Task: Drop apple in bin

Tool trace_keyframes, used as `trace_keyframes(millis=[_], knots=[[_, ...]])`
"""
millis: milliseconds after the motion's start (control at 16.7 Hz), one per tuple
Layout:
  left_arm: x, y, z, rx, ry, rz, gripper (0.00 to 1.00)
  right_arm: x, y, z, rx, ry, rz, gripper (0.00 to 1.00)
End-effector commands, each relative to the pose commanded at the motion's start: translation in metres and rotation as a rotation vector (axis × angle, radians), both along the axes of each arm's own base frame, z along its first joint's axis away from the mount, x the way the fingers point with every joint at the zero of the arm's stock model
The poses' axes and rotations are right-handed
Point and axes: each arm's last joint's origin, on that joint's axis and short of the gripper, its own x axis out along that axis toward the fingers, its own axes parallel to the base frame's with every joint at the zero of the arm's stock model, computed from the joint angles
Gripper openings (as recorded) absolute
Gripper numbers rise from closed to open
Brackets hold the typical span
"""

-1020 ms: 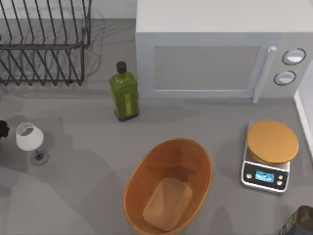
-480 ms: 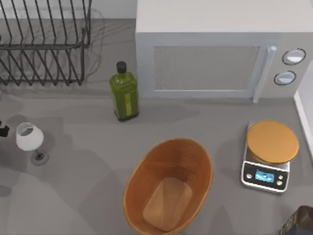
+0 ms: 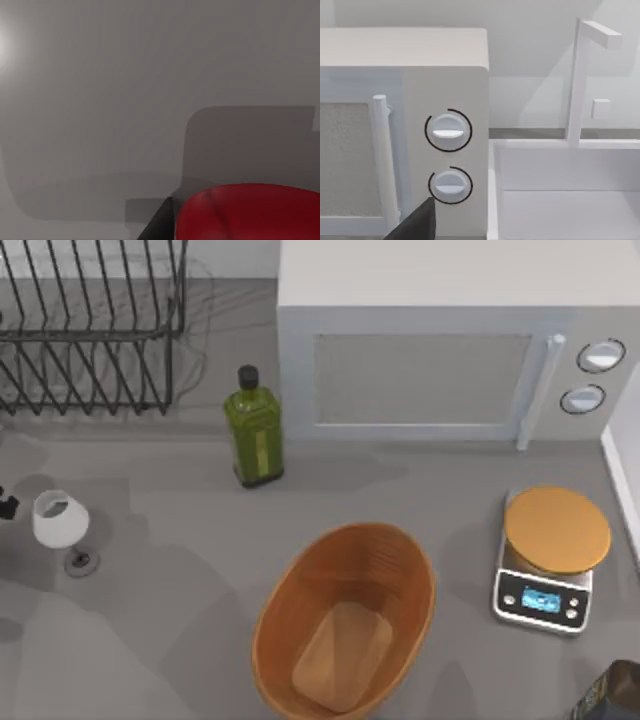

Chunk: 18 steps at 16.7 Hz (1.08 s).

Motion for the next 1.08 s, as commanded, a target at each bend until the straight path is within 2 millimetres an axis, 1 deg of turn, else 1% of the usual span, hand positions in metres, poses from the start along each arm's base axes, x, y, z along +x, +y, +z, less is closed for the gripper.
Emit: trace_keyframes(millis=[120,180,240,360,480,600,780,900,1080], knots=[[0.005,0.011,0.008,0.012,-0.032,0.028,0.00,0.000,0.000,0.000,0.000,0.000,0.000,1.00],[0.009,0.019,0.018,0.021,-0.054,0.047,0.00,0.000,0.000,0.000,0.000,0.000,0.000,1.00],[0.012,0.026,0.029,0.029,-0.075,0.066,0.00,0.000,0.000,0.000,0.000,0.000,0.000,1.00],[0.016,0.038,0.060,0.045,-0.107,0.099,0.00,0.000,0.000,0.000,0.000,0.000,0.000,1.00],[0.015,0.041,0.091,0.047,-0.104,0.110,0.00,0.000,0.000,0.000,0.000,0.000,0.000,1.00],[0.010,0.034,0.116,0.032,-0.062,0.092,0.00,0.000,0.000,0.000,0.000,0.000,0.000,1.00],[0.004,0.013,0.141,0.009,-0.015,0.035,0.00,0.000,0.000,0.000,0.000,0.000,0.000,1.00],[0.000,0.001,0.149,0.001,-0.001,0.003,0.00,0.000,0.000,0.000,0.000,0.000,0.000,1.00],[0.000,-0.001,0.150,-0.001,0.003,-0.002,0.00,0.000,0.000,0.000,0.000,0.000,0.000,1.00]])
